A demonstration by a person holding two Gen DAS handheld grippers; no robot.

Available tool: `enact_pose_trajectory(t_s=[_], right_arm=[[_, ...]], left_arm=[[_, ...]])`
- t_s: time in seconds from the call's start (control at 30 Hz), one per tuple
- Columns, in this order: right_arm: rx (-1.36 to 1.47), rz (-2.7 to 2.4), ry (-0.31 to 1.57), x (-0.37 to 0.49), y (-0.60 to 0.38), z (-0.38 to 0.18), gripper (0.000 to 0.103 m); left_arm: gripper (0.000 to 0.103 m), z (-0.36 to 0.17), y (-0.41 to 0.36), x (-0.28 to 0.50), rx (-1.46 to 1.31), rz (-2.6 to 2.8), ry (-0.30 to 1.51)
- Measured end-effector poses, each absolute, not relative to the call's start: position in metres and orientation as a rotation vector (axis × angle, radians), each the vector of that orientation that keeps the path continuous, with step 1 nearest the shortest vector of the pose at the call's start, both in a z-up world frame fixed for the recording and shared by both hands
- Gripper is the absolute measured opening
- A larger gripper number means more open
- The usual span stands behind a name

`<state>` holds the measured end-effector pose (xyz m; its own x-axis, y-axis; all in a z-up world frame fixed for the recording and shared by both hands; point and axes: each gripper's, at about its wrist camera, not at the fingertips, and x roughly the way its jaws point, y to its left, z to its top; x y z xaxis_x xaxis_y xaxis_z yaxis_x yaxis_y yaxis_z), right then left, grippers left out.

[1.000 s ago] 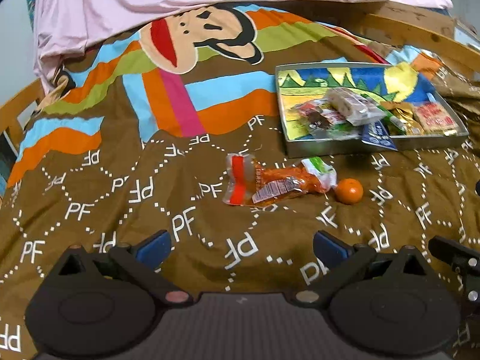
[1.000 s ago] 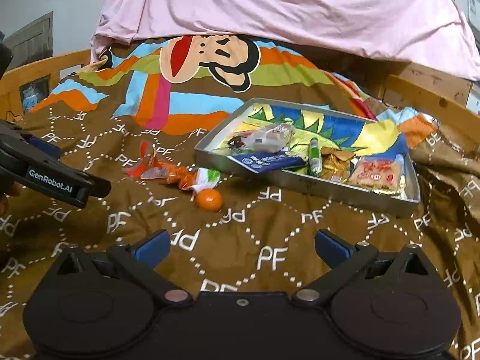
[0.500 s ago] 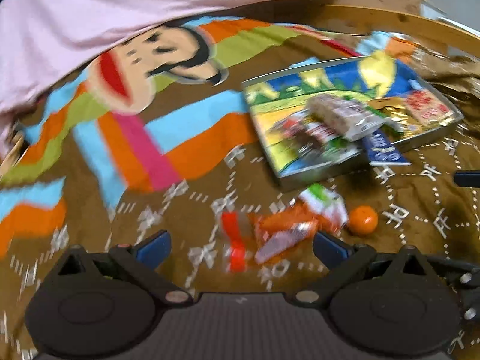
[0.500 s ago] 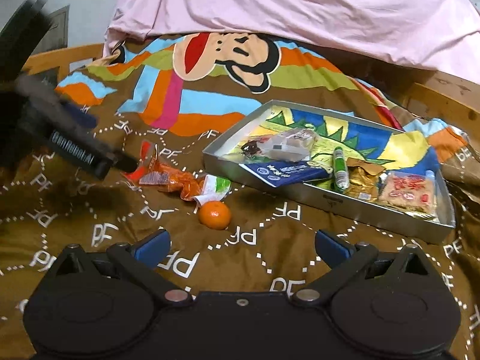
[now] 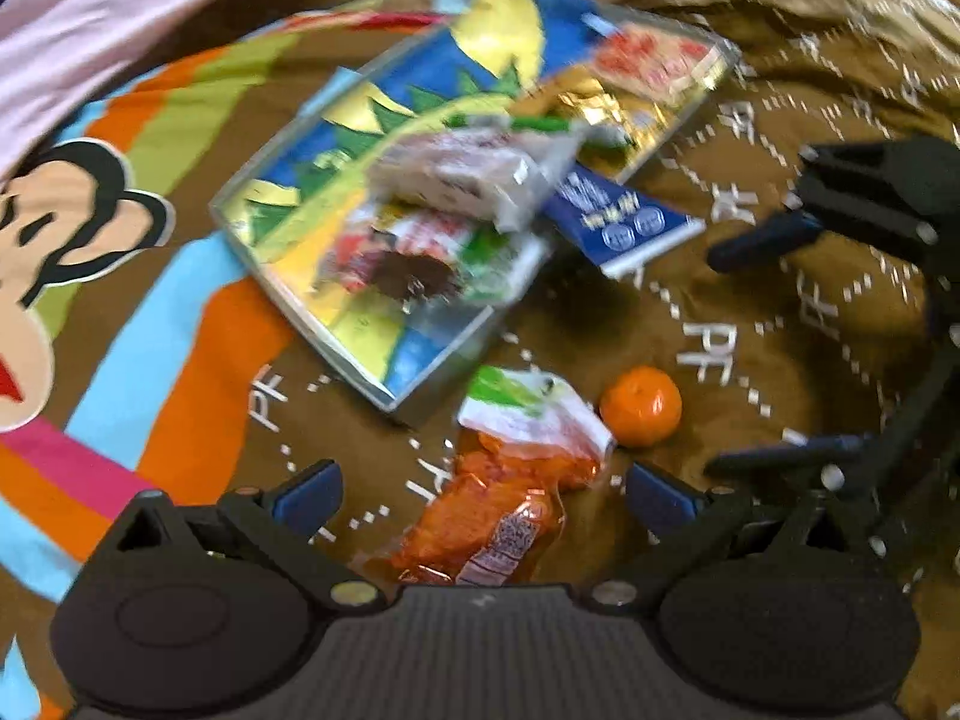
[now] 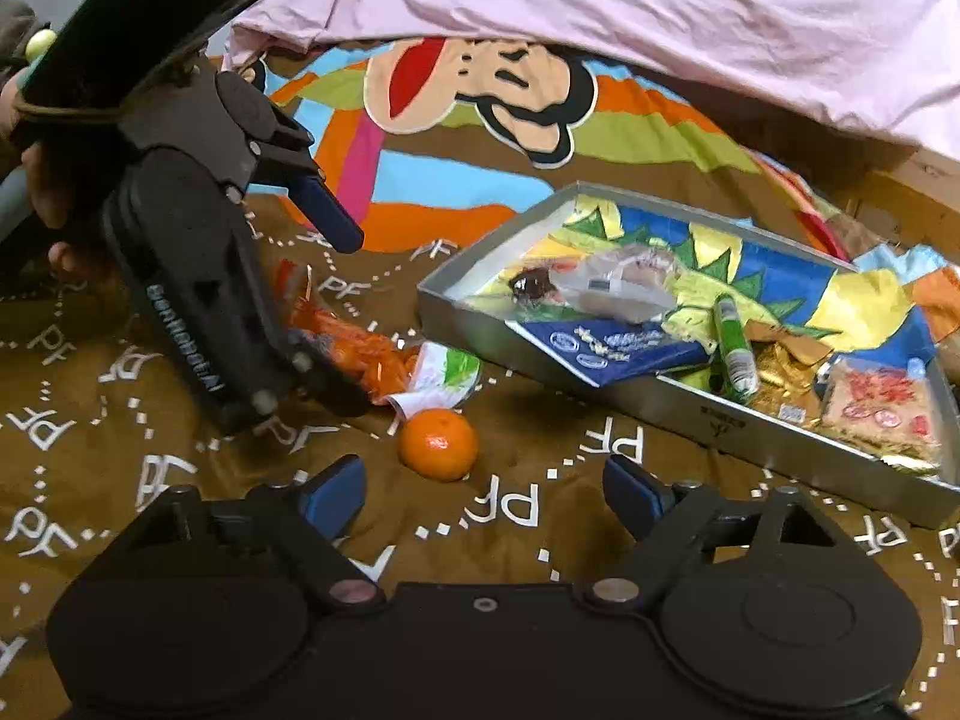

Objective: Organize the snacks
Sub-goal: 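Grasp the orange spicy-strip pack with the left gripper while the right gripper grasps the mandarin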

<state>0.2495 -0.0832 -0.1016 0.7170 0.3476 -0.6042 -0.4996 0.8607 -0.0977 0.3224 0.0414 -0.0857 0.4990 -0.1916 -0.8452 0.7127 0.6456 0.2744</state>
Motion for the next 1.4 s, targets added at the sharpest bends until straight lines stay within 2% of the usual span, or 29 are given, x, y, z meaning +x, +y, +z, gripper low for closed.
enact_pose_trajectory(t_s=[0.4,0.5,0.67,0.73,0.83,1.4], right_arm=[[-0.269,0.547,0.629,0.269,-0.071,-0.112,0.078],[-0.243,0.564,0.633,0.272,-0.071,-0.113,0.067],[-0.185,0.59,0.665,0.277,-0.072,-0.115,0.053],[-0.167,0.594,0.675,0.278,-0.073,-0.115,0.043],[-0.169,0.598,0.685,0.277,-0.071,-0.114,0.038],[-0.189,0.547,0.722,0.254,-0.085,-0.092,0.035]], left_arm=[[0.101,-0.1,0.05,0.35,0.635,-0.66,1.069],[0.092,-0.101,0.057,0.357,0.571,-0.667,1.109],[0.085,-0.097,0.065,0.355,0.533,-0.66,1.101],[0.078,-0.095,0.066,0.355,0.515,-0.644,1.109],[0.072,-0.093,0.065,0.358,0.505,-0.607,1.137],[0.068,-0.066,0.039,0.309,0.411,-0.393,1.153]])
